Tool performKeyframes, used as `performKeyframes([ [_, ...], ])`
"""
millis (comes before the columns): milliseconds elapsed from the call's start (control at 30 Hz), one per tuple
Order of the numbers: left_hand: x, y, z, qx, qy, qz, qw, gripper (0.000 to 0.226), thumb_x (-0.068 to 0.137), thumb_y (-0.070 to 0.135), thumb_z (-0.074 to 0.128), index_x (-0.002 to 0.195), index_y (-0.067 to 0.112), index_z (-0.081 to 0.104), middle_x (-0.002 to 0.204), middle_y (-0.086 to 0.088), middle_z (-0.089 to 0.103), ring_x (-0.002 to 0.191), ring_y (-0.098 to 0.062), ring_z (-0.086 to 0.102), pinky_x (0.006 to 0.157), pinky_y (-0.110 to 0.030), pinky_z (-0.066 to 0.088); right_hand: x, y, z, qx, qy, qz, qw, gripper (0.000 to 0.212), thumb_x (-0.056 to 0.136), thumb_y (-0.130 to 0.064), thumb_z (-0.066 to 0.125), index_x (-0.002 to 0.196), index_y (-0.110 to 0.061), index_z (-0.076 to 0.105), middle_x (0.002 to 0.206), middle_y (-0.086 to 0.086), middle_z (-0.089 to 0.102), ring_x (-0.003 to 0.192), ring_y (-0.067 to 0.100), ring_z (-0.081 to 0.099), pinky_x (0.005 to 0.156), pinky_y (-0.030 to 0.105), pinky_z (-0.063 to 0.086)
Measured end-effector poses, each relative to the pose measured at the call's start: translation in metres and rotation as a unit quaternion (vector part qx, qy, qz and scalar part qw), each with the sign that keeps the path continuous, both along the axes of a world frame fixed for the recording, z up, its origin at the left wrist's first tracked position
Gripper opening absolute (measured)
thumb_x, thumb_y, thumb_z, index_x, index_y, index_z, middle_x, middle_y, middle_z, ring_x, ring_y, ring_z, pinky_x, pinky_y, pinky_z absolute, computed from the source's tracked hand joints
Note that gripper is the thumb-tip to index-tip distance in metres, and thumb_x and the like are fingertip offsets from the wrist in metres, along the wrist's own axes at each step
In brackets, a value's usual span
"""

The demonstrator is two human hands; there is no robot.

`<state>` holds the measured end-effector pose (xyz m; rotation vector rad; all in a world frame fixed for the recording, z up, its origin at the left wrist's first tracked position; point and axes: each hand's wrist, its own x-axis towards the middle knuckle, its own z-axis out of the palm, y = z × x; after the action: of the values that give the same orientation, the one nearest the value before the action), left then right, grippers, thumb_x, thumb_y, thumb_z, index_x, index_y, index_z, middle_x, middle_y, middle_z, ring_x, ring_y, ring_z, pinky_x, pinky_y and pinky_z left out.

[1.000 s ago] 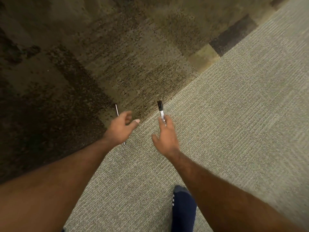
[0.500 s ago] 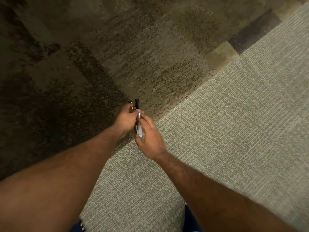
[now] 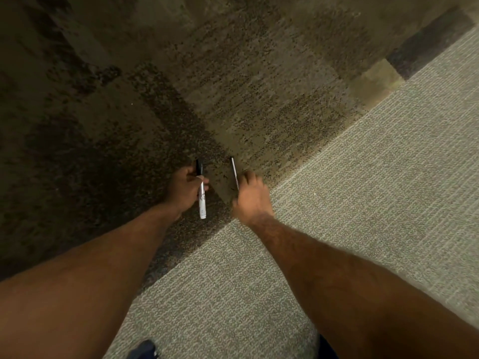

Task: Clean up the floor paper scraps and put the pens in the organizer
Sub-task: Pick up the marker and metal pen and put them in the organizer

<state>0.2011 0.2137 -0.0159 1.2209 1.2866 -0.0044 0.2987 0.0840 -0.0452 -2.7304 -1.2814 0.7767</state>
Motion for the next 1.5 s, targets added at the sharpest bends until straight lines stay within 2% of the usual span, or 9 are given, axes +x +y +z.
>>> performKeyframes([
  [300, -0.010, 0.020, -0.008, -0.018, -0.013, 0.022, 1.000, 0.033, 0.100, 0.003, 0.045, 0.133, 0.000, 0.049, 0.099, -0.012, 0.064, 0.077, -0.015, 0.062, 0.066, -0.028, 0.049, 0.010, 0.023, -0.003, 0.041, 0.097, -0.197, 0.975, 0.027, 0.088, -0.011, 0.058, 0.114, -0.009, 0.051, 0.107, 0.013, 0.065, 0.097, 0.034, 0.065, 0.085, 0.043, 0.056],
  [533, -0.015, 0.015, -0.003, -0.009, -0.018, 0.015, 1.000, 0.030, 0.099, 0.005, 0.048, 0.128, 0.004, 0.054, 0.102, -0.012, 0.067, 0.086, -0.021, 0.065, 0.075, -0.034, 0.052, 0.006, 0.018, 0.010, 0.087, 0.152, -0.223, 0.959, 0.041, 0.087, -0.011, 0.063, 0.125, -0.016, 0.047, 0.101, 0.006, 0.069, 0.080, 0.024, 0.070, 0.072, 0.040, 0.062],
  [700, -0.020, 0.007, 0.029, -0.018, -0.015, 0.031, 0.999, 0.017, 0.098, 0.006, 0.051, 0.112, 0.014, 0.058, 0.104, -0.010, 0.070, 0.084, -0.019, 0.069, 0.069, -0.031, 0.053, 0.001, 0.005, 0.053, 0.168, 0.228, -0.237, 0.929, 0.024, 0.094, -0.012, 0.055, 0.116, -0.015, 0.065, 0.099, -0.006, 0.065, 0.074, 0.003, 0.061, 0.065, 0.017, 0.051],
  [800, -0.023, 0.003, 0.065, -0.023, -0.011, 0.053, 0.998, 0.016, 0.096, 0.007, 0.054, 0.103, 0.020, 0.061, 0.105, -0.008, 0.073, 0.096, -0.025, 0.071, 0.081, -0.041, 0.057, 0.005, -0.004, 0.092, 0.207, 0.282, -0.327, 0.878, 0.024, 0.095, -0.006, 0.055, 0.117, -0.009, 0.066, 0.092, 0.002, 0.067, 0.063, 0.009, 0.057, 0.047, 0.015, 0.046],
  [933, -0.029, -0.007, 0.126, -0.033, -0.037, 0.084, 0.995, 0.019, 0.099, 0.007, 0.050, 0.116, 0.013, 0.056, 0.105, -0.009, 0.071, 0.092, -0.023, 0.070, 0.087, -0.044, 0.057, 0.014, -0.011, 0.158, 0.242, 0.327, -0.396, 0.823, 0.028, 0.089, -0.002, 0.066, 0.116, -0.009, 0.063, 0.090, 0.009, 0.066, 0.070, 0.018, 0.063, 0.066, 0.035, 0.060],
  [1100, -0.033, -0.010, 0.211, -0.038, -0.079, 0.102, 0.991, 0.038, 0.100, 0.006, 0.050, 0.137, 0.003, 0.046, 0.103, -0.006, 0.074, 0.092, -0.022, 0.072, 0.075, -0.035, 0.059, 0.005, -0.006, 0.247, 0.260, 0.278, -0.364, 0.850, 0.017, 0.087, -0.027, 0.072, 0.095, -0.012, 0.072, 0.070, -0.005, 0.064, 0.053, 0.003, 0.051, 0.047, 0.015, 0.043],
  [1200, -0.035, -0.007, 0.266, -0.035, -0.103, 0.111, 0.988, 0.038, 0.098, 0.009, 0.054, 0.135, 0.003, 0.050, 0.100, -0.003, 0.077, 0.091, -0.021, 0.073, 0.073, -0.033, 0.058, -0.008, 0.004, 0.309, 0.266, 0.282, -0.314, 0.867, 0.015, 0.087, -0.027, 0.073, 0.091, -0.012, 0.074, 0.071, -0.008, 0.066, 0.060, 0.000, 0.056, 0.054, 0.009, 0.044],
  [1367, -0.045, -0.001, 0.372, -0.035, -0.149, 0.132, 0.979, 0.031, 0.098, 0.011, 0.054, 0.128, 0.004, 0.055, 0.098, -0.003, 0.078, 0.087, -0.016, 0.074, 0.074, -0.033, 0.055, -0.038, 0.027, 0.418, 0.273, 0.353, -0.222, 0.867, 0.013, 0.089, -0.025, 0.070, 0.093, -0.014, 0.076, 0.083, 0.001, 0.075, 0.080, 0.017, 0.070, 0.072, 0.028, 0.057],
  [1500, -0.063, 0.007, 0.465, -0.009, -0.174, 0.154, 0.972, 0.022, 0.095, 0.003, 0.057, 0.116, 0.001, 0.063, 0.093, -0.008, 0.077, 0.087, -0.020, 0.071, 0.084, -0.039, 0.056, -0.064, 0.051, 0.500, 0.297, 0.366, -0.206, 0.858, 0.010, 0.089, -0.016, 0.071, 0.091, -0.009, 0.078, 0.082, 0.005, 0.076, 0.074, 0.012, 0.069, 0.073, 0.031, 0.055],
])
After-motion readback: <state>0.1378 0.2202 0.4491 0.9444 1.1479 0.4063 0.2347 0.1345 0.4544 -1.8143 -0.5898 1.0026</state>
